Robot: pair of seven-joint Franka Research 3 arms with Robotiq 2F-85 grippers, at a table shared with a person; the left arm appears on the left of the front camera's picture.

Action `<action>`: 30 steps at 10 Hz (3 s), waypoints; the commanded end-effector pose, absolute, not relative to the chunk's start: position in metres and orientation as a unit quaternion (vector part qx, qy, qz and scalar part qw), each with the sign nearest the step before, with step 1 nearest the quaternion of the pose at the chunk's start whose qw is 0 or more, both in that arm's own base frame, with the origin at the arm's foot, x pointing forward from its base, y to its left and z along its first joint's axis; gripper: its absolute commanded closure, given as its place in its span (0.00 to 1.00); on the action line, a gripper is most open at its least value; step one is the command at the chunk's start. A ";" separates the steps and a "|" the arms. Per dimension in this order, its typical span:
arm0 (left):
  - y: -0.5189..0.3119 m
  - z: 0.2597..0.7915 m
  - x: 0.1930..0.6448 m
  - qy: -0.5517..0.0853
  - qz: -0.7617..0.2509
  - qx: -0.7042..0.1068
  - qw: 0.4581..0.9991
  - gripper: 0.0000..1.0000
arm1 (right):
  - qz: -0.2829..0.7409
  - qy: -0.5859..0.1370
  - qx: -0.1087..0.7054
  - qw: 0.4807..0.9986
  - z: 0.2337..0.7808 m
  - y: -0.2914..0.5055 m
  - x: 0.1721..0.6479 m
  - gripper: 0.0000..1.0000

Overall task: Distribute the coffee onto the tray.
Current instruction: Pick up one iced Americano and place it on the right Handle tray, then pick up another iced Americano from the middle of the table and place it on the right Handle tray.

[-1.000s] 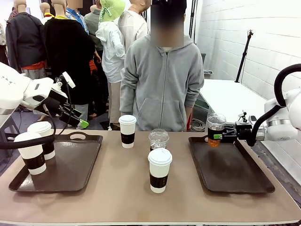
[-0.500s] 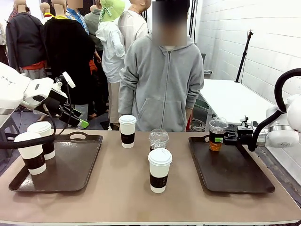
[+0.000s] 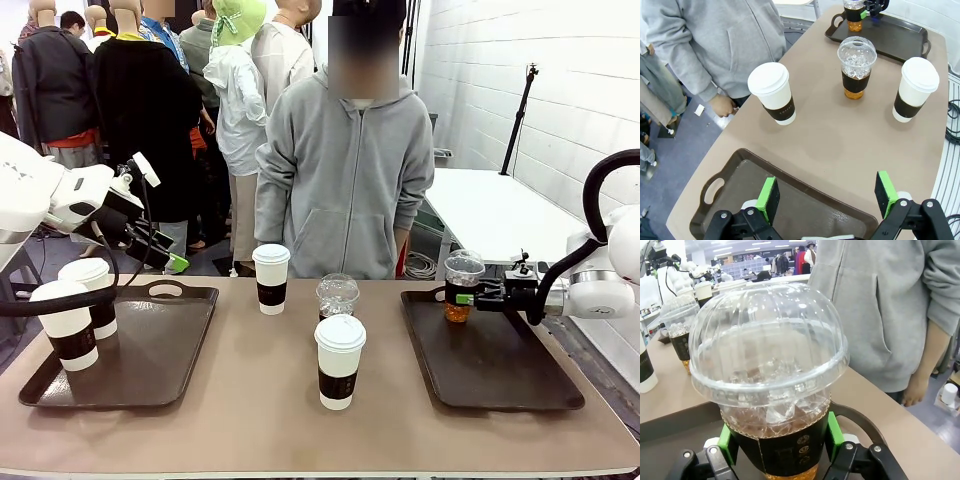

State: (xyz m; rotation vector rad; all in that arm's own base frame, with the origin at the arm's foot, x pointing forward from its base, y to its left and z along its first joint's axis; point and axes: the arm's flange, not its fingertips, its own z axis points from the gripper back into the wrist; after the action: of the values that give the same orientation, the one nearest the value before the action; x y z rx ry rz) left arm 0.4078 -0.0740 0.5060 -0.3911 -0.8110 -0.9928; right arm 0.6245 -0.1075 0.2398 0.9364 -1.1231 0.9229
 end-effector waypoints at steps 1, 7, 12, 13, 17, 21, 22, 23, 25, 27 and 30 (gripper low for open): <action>-0.073 0.503 0.411 -0.384 -0.467 -0.186 0.774 0.00 | 0.391 -0.513 0.404 0.648 0.243 -0.103 0.624 0.19; -0.073 0.503 0.411 -0.384 -0.467 -0.186 0.774 0.00 | 0.379 -0.490 0.417 0.665 0.251 -0.106 0.617 0.00; -0.073 0.503 0.411 -0.384 -0.467 -0.186 0.774 0.00 | 0.350 -0.494 0.402 0.687 0.251 -0.136 0.607 0.00; -0.073 0.503 0.411 -0.384 -0.467 -0.186 0.774 0.00 | 0.344 -0.499 0.396 0.690 0.252 -0.145 0.604 0.00; -0.073 0.503 0.411 -0.384 -0.467 -0.186 0.774 0.00 | 0.326 -0.499 0.403 0.694 0.254 -0.166 0.589 0.00; -0.073 0.503 0.411 -0.384 -0.467 -0.186 0.774 0.00 | 0.346 -0.493 0.396 0.693 0.249 -0.171 0.599 0.00; -0.073 0.503 0.411 -0.384 -0.467 -0.186 0.774 0.00 | 0.346 -0.493 0.396 0.693 0.249 -0.171 0.599 0.00; -0.073 0.503 0.411 -0.384 -0.467 -0.186 0.774 0.00 | 0.346 -0.493 0.396 0.693 0.249 -0.171 0.599 0.00; -0.073 0.503 0.411 -0.384 -0.467 -0.186 0.774 0.00 | 0.346 -0.493 0.396 0.693 0.249 -0.171 0.599 0.00; -0.073 0.503 0.411 -0.384 -0.467 -0.186 0.774 0.00 | 0.346 -0.493 0.396 0.693 0.249 -0.171 0.599 0.00; -0.073 0.503 0.411 -0.384 -0.467 -0.186 0.774 0.00 | 0.342 -0.486 0.382 0.707 0.249 -0.171 0.582 0.00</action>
State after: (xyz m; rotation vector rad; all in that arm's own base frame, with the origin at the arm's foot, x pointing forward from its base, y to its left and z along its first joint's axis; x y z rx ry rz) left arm 0.4077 -0.0745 0.5061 -0.3898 -0.8107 -0.9938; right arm 0.5943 -0.1739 0.2469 0.8790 -1.0957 0.7616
